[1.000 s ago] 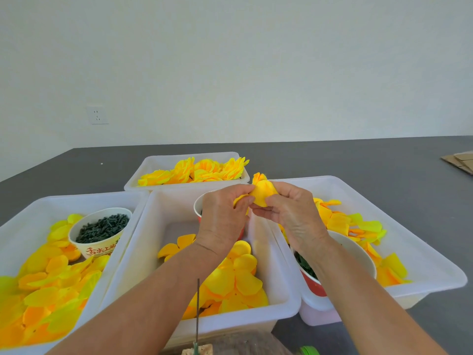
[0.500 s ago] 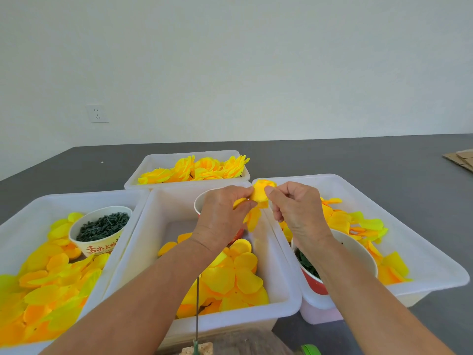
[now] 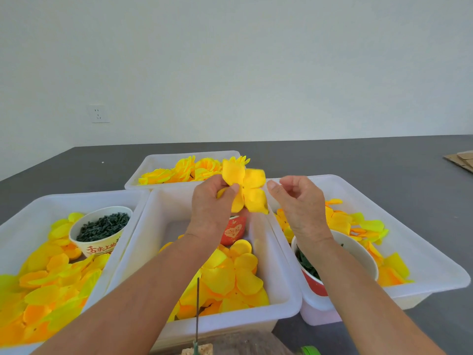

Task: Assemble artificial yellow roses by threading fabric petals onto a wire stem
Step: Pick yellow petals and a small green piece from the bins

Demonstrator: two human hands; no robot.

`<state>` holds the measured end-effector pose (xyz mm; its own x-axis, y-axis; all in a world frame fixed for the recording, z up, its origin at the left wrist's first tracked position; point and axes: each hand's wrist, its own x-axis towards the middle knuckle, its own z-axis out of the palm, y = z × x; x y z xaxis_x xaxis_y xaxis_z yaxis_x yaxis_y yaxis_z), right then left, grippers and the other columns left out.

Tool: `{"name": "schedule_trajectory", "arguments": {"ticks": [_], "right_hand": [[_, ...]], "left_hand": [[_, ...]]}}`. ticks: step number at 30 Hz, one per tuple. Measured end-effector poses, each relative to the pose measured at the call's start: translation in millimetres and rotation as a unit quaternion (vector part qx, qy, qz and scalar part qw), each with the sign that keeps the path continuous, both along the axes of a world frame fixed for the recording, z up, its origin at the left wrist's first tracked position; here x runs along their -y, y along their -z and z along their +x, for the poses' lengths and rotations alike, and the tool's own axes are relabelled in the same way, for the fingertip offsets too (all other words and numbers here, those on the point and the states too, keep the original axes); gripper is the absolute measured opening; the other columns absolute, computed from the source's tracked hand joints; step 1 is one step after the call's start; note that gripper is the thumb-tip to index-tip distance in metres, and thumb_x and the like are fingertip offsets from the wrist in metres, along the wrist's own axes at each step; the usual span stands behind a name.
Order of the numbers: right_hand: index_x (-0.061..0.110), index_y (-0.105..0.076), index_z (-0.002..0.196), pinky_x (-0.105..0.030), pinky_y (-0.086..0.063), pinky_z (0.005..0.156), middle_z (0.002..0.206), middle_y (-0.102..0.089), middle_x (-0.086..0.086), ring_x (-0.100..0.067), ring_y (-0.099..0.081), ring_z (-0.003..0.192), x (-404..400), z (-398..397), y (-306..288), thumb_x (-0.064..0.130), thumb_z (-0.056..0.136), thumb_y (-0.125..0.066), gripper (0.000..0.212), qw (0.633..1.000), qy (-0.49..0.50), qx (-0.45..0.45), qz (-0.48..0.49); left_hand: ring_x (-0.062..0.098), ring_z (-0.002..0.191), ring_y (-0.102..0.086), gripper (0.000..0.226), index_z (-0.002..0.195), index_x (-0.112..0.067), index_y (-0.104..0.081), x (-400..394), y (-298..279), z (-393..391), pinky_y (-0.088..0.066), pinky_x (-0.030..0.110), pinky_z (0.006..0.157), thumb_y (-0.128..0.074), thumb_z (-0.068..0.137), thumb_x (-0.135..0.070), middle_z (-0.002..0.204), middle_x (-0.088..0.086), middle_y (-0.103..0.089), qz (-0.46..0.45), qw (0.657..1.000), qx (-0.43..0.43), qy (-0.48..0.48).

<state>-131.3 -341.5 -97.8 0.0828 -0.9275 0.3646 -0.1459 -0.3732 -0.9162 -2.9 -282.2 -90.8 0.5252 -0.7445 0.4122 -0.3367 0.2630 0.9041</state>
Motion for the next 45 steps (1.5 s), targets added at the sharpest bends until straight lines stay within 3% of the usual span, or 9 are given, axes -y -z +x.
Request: {"name": "schedule_trajectory", "arguments": {"ticks": [5, 12, 16, 21, 29, 34, 38, 42, 45], "right_hand": [[0.010, -0.067, 0.087, -0.023, -0.052, 0.055, 0.078, -0.073, -0.004, -0.014, -0.068, 0.066, -4.4, -2.7, -4.5, 0.020, 0.086, -0.065, 0.010, 0.936, -0.222, 0.153, 0.228], [0.022, -0.059, 0.063, -0.016, -0.043, 0.052, 0.058, -0.060, 0.006, -0.004, -0.051, 0.053, -6.1, 0.6, 1.4, 0.026, 0.071, -0.079, 0.023, 0.993, -0.073, -0.074, -0.054], [0.017, -0.064, 0.072, -0.019, -0.048, 0.059, 0.063, -0.065, 0.004, -0.006, -0.060, 0.057, -5.4, -1.3, 0.2, 0.019, 0.076, -0.076, 0.012, 0.991, -0.135, 0.013, -0.011], [0.010, -0.066, 0.096, -0.030, -0.057, 0.079, 0.088, -0.073, -0.005, -0.018, -0.068, 0.083, -8.4, -3.0, -3.9, 0.002, 0.079, -0.068, 0.019, 0.957, -0.275, 0.091, 0.033], [0.006, -0.063, 0.080, -0.023, -0.055, 0.051, 0.060, -0.069, -0.001, -0.013, -0.066, 0.052, -10.7, 0.8, -4.0, 0.004, 0.076, -0.072, 0.011, 0.973, -0.163, 0.127, 0.107], [0.021, -0.064, 0.075, -0.029, -0.055, 0.062, 0.066, -0.069, -0.007, -0.019, -0.067, 0.061, -6.9, -1.3, -2.3, 0.012, 0.076, -0.075, 0.014, 0.997, -0.061, 0.041, 0.000], [0.015, -0.071, 0.082, -0.027, -0.049, 0.065, 0.068, -0.065, -0.003, -0.021, -0.058, 0.066, -6.8, -2.2, -0.5, 0.017, 0.080, -0.071, 0.003, 0.989, -0.028, -0.095, -0.108], [0.015, -0.073, 0.088, -0.029, -0.047, 0.065, 0.076, -0.066, -0.009, -0.020, -0.057, 0.069, -10.8, -0.4, 0.2, 0.016, 0.081, -0.071, 0.008, 0.975, -0.088, -0.144, -0.146], [0.019, -0.069, 0.083, -0.025, -0.055, 0.060, 0.075, -0.070, -0.007, -0.017, -0.065, 0.068, -11.0, -1.8, -3.0, 0.006, 0.080, -0.070, 0.013, 0.984, -0.170, -0.028, -0.052]], "left_hand": [[0.028, 0.091, -0.068, 0.023, 0.099, -0.019, -0.066, -3.3, -3.1, -3.5, -0.057, 0.043, 0.076, -0.056, 0.089, -0.002, 0.092, 0.002, -0.072, -0.043, 0.989, -0.124, 0.071], [0.017, 0.068, -0.059, 0.025, 0.078, -0.011, -0.062, -2.0, -1.1, -4.8, -0.051, 0.026, 0.059, -0.082, 0.064, -0.005, 0.075, 0.006, -0.065, 0.032, 0.993, -0.106, 0.052], [0.013, 0.068, -0.063, 0.026, 0.077, -0.020, -0.063, -3.8, -3.6, -6.3, -0.053, 0.024, 0.061, -0.079, 0.067, -0.001, 0.077, 0.000, -0.067, -0.001, 0.990, -0.133, 0.048], [0.035, 0.099, -0.064, 0.032, 0.104, -0.007, -0.064, -6.0, -7.6, -5.2, -0.052, 0.048, 0.087, -0.072, 0.074, 0.002, 0.106, 0.019, -0.067, -0.032, 0.974, -0.218, 0.061], [0.024, 0.078, -0.059, 0.013, 0.079, -0.005, -0.066, -6.9, -7.4, -11.9, -0.052, 0.035, 0.075, -0.072, 0.073, 0.005, 0.083, 0.015, -0.067, -0.055, 0.992, -0.093, 0.065], [0.024, 0.079, -0.063, 0.030, 0.080, -0.020, -0.069, -7.1, -9.5, -5.4, -0.052, 0.040, 0.072, -0.083, 0.058, -0.034, 0.089, 0.010, -0.070, 0.011, 0.986, -0.149, 0.070], [0.030, 0.080, -0.057, 0.058, 0.086, -0.001, -0.065, -5.6, -16.0, 3.2, -0.048, 0.042, 0.075, -0.077, 0.057, -0.050, 0.087, 0.023, -0.062, 0.053, 0.974, -0.207, 0.080], [0.011, 0.080, -0.061, 0.036, 0.080, -0.015, -0.072, -2.7, -5.6, 10.6, -0.047, 0.021, 0.070, -0.083, 0.060, -0.043, 0.087, 0.003, -0.070, 0.084, 0.994, -0.026, 0.067], [-0.011, 0.079, -0.059, 0.009, 0.074, -0.034, -0.070, 0.3, -0.6, 12.7, -0.043, 0.006, 0.061, -0.078, 0.073, -0.029, 0.077, -0.020, -0.068, 0.103, 0.990, 0.062, 0.069]]}}
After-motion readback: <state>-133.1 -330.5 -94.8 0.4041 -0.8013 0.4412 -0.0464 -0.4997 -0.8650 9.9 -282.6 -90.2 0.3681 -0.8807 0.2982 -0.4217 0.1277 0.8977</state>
